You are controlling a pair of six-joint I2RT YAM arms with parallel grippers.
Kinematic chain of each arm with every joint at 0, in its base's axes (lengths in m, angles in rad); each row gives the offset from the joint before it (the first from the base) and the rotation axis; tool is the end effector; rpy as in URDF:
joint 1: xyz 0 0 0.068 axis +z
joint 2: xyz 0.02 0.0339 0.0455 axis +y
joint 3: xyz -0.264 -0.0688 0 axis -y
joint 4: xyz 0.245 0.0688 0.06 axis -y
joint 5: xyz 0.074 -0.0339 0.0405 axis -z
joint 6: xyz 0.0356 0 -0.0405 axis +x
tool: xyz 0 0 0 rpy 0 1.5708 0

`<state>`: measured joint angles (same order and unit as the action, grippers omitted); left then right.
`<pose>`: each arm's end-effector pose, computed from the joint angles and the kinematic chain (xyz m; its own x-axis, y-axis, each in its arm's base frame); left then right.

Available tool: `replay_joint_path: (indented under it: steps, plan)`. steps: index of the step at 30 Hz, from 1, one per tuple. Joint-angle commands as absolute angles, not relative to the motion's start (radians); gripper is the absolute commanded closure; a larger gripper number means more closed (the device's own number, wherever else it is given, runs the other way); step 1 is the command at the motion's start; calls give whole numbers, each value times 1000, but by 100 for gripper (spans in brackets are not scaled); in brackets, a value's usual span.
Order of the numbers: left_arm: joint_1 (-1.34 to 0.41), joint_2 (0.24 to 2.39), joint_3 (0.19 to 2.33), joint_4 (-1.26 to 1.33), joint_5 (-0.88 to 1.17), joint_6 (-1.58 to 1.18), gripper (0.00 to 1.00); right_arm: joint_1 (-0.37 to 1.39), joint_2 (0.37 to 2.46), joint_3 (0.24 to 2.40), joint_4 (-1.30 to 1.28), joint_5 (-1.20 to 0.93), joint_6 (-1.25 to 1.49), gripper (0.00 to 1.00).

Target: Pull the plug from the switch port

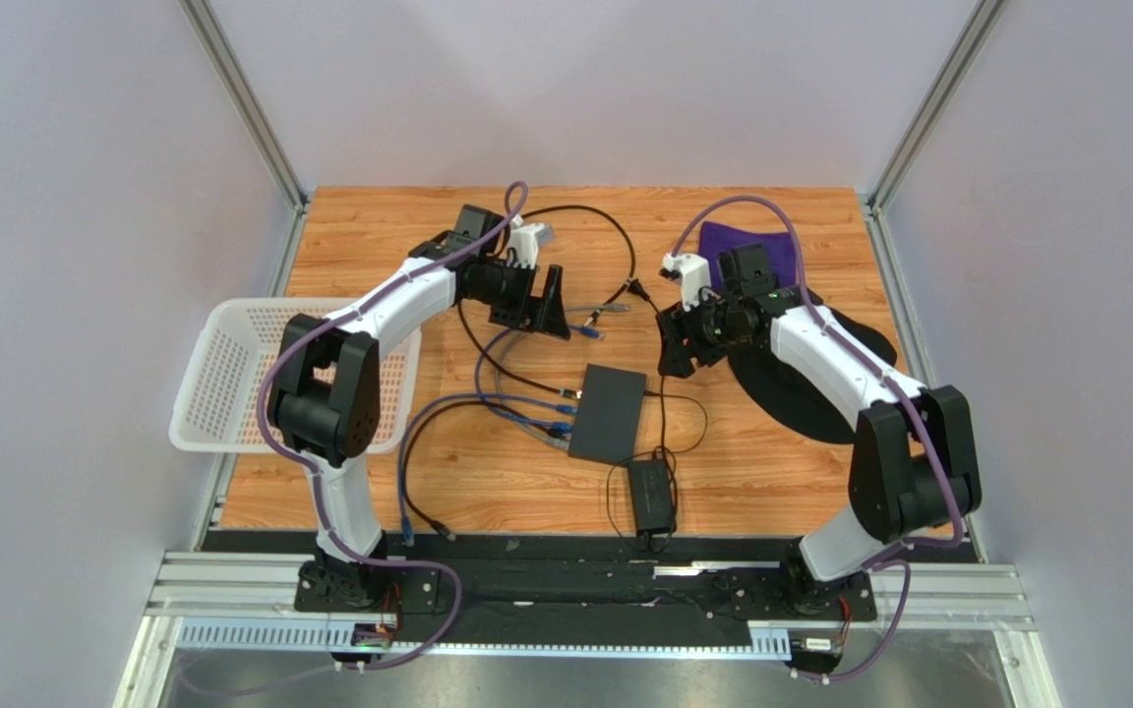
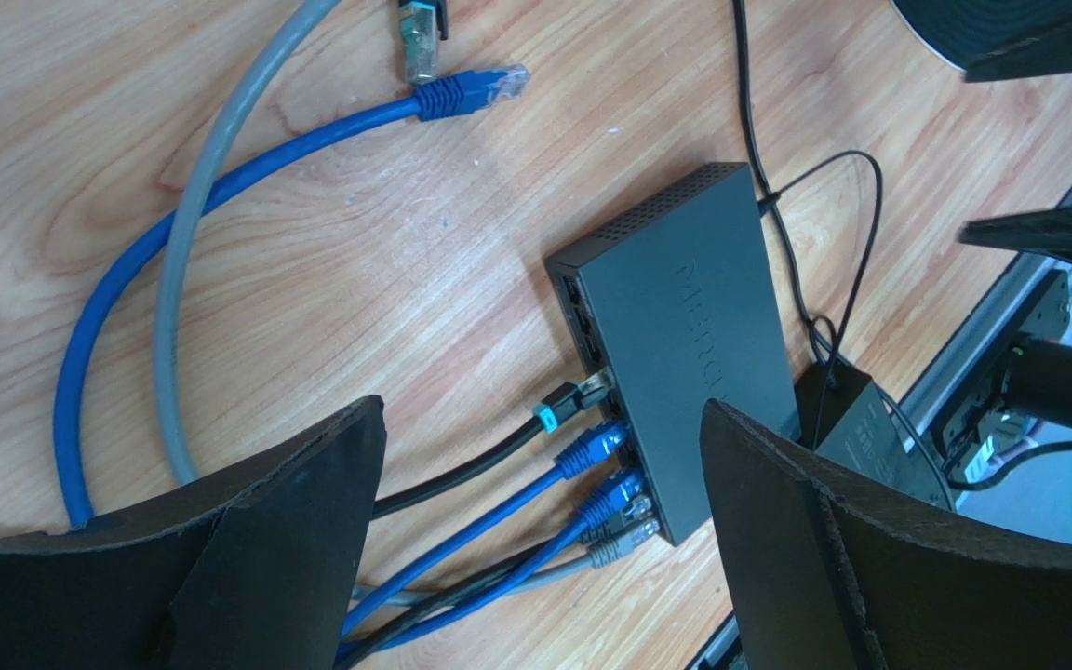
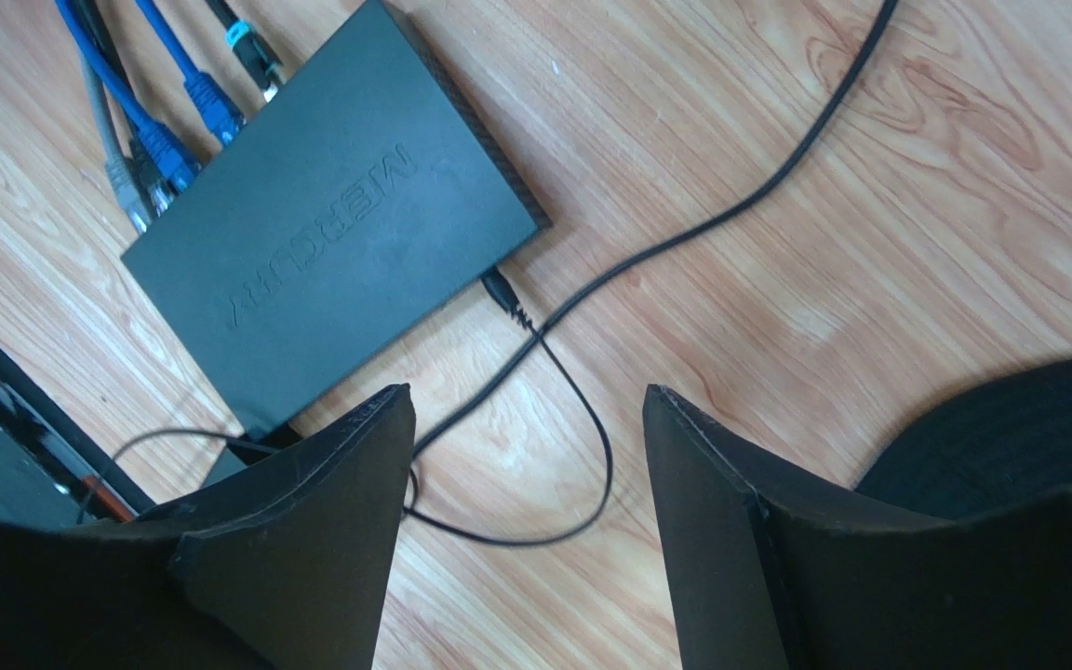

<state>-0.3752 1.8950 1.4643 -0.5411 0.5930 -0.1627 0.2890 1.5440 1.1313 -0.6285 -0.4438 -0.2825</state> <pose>0.3743 -0.1688 0.2305 -0.8550 0.1924 -0.4816 0.4647 0.6965 -0.5468 0.2976 0.1044 0.2425 -0.6647 -0.4603 -0.5885 -0.6775 0.7034 0.2150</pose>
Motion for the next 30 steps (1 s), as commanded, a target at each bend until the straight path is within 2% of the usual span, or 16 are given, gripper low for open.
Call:
replay_joint_path:
  steps: [1,3,8,14,22,26,27,30]
  plan:
    - [-385,1908,1505,-552,598,-146,9,285,1640,1202,-500,-497,-105,39]
    - [-384,1885,1496,-561,589,-135,8,284,1713,1238,-495,-518,-49,43]
    - [-383,1852,1470,-558,589,-124,8,284,1847,1302,-465,-587,57,46]
    - [-385,1850,1474,-568,575,-123,8,239,1976,1385,-526,-424,104,43]
    - [-385,1858,1466,-552,563,-124,8,52,1896,1370,-609,-210,-61,41]
    - [-393,1855,1466,-545,569,-121,8,25,1807,1344,-604,-313,-112,37]
    - [-396,1859,1470,-540,575,-123,8,28,1768,1330,-603,-437,-141,37]
    - [-402,1881,1476,-537,586,-112,8,78,1688,1289,-607,-531,-198,37]
